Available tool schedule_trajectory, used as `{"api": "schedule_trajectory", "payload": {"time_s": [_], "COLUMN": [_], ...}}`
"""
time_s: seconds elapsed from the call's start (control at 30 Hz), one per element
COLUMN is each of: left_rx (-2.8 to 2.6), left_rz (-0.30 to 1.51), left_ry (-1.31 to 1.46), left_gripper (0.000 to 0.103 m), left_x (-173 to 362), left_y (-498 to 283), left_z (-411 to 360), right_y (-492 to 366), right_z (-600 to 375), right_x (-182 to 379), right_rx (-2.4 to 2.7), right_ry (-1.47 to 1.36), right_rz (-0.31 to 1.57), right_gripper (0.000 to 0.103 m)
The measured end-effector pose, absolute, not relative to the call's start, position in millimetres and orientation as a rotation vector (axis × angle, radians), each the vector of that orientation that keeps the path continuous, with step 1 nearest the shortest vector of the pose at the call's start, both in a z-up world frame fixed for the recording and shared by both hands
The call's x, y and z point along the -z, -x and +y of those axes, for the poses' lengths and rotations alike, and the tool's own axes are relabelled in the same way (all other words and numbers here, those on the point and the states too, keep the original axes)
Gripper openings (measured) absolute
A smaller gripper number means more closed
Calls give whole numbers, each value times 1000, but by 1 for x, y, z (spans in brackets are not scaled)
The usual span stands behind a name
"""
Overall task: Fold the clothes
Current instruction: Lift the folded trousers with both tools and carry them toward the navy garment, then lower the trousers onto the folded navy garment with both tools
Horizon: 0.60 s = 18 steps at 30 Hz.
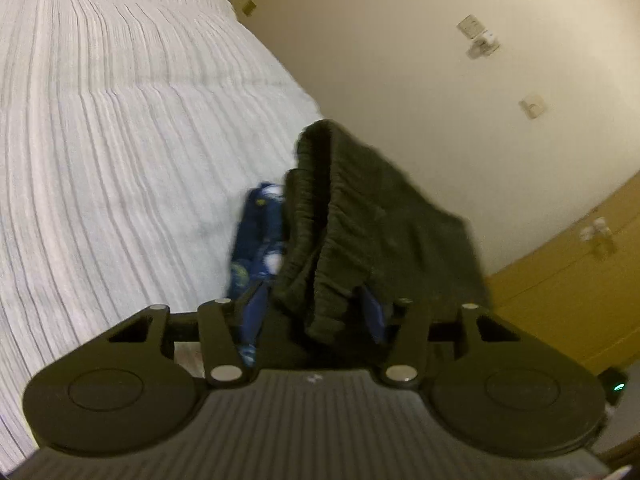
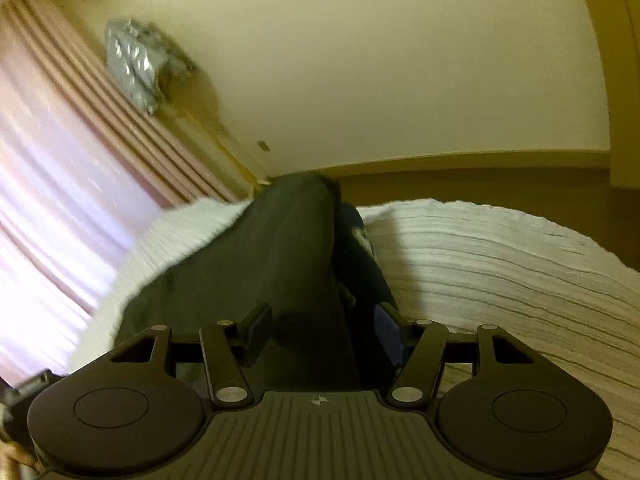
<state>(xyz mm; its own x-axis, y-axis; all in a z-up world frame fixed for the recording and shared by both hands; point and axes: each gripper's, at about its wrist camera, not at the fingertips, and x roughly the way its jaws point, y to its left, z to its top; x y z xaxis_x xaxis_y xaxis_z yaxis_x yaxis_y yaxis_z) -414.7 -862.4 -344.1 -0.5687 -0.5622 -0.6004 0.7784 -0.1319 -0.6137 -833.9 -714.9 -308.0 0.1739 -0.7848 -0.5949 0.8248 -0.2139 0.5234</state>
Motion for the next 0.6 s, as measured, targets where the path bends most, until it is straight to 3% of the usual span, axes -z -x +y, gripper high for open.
{"api": "schedule_trajectory", "payload": {"time_s": [0.03, 0.1, 0.2, 0.23, 0.37, 0.4, 0.43, 0.47, 0.6], "left_rx": [1818, 1781, 1808, 1816, 1872, 1913, 1951, 1989, 2090], "left_rz": [1201, 1260, 1183, 1115, 892, 874, 855, 834, 726], "left_ry": [-268, -242, -280, -300, -334, -351, -379, -408, -577], "left_gripper": [58, 58, 38, 27, 11, 11, 6, 4, 0], "left_x": [351, 355, 331, 316, 268, 261, 259, 256, 269], "left_y": [414, 409, 409, 410, 426, 437, 452, 467, 530], "left_z": [-864, -868, -862, -860, -874, -885, -895, -905, -932], "right_y": [832, 830, 829, 827, 817, 810, 803, 795, 752], "right_z": [-720, -728, -731, -732, -739, -748, -759, -769, -818], "right_x": [315, 320, 308, 301, 270, 266, 263, 260, 264], "right_rx": [1489, 1509, 1513, 1529, 1580, 1565, 1545, 1525, 1410], "right_ry": [-1031, -1061, -1074, -1037, -832, -784, -739, -695, -562], "right_rz": [75, 107, 135, 160, 244, 261, 281, 301, 401], "right_gripper": [61, 61, 61, 61, 61, 58, 35, 26, 18]}}
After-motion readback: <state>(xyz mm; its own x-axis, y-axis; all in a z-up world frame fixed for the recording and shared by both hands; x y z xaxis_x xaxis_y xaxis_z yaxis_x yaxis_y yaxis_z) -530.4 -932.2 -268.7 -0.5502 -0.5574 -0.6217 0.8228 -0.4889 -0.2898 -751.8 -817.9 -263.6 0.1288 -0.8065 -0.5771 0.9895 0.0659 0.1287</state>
